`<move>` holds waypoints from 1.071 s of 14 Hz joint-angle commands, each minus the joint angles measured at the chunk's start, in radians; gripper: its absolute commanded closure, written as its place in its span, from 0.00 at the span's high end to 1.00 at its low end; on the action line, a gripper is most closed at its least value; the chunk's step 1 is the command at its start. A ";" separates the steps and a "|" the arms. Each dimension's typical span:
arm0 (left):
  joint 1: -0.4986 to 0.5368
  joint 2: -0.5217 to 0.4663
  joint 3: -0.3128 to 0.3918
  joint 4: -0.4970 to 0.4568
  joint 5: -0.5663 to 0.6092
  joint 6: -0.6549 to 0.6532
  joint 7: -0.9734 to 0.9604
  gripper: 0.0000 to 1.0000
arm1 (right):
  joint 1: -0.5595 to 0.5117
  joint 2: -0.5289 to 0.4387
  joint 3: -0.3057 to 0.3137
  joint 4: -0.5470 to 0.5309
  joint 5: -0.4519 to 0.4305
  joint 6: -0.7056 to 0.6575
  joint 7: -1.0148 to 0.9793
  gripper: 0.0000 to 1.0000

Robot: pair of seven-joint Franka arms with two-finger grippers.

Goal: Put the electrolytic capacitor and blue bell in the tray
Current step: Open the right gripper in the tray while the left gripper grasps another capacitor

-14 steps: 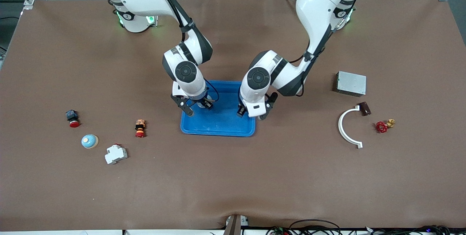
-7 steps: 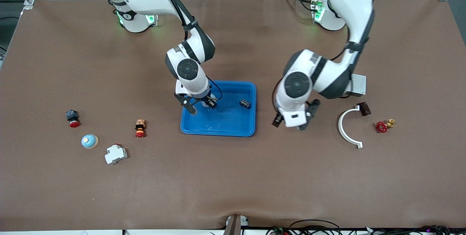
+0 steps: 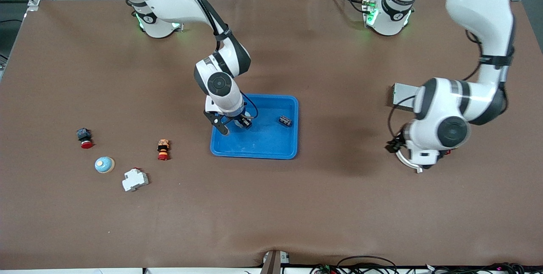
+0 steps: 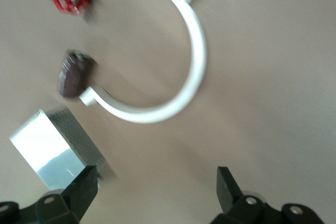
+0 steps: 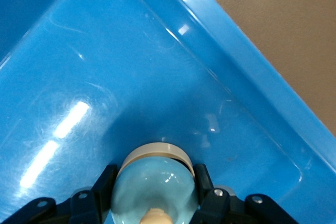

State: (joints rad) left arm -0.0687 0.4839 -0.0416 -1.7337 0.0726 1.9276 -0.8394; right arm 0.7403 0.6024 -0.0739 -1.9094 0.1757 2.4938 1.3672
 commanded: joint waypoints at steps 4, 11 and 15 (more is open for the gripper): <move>0.170 0.019 -0.012 -0.049 0.110 0.069 0.250 1.00 | 0.019 0.019 -0.010 0.013 -0.001 -0.004 -0.022 1.00; 0.224 0.031 -0.018 -0.142 0.184 0.143 0.250 0.94 | -0.139 -0.128 -0.020 0.102 -0.009 -0.329 -0.492 1.00; 0.227 0.059 -0.021 -0.182 0.165 0.217 0.249 0.90 | -0.375 -0.239 -0.021 0.070 -0.039 -0.372 -0.911 1.00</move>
State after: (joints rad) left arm 0.1432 0.5352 -0.0485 -1.8946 0.2396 2.1145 -0.5901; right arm 0.4701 0.4242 -0.1171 -1.7938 0.1665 2.1316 0.6125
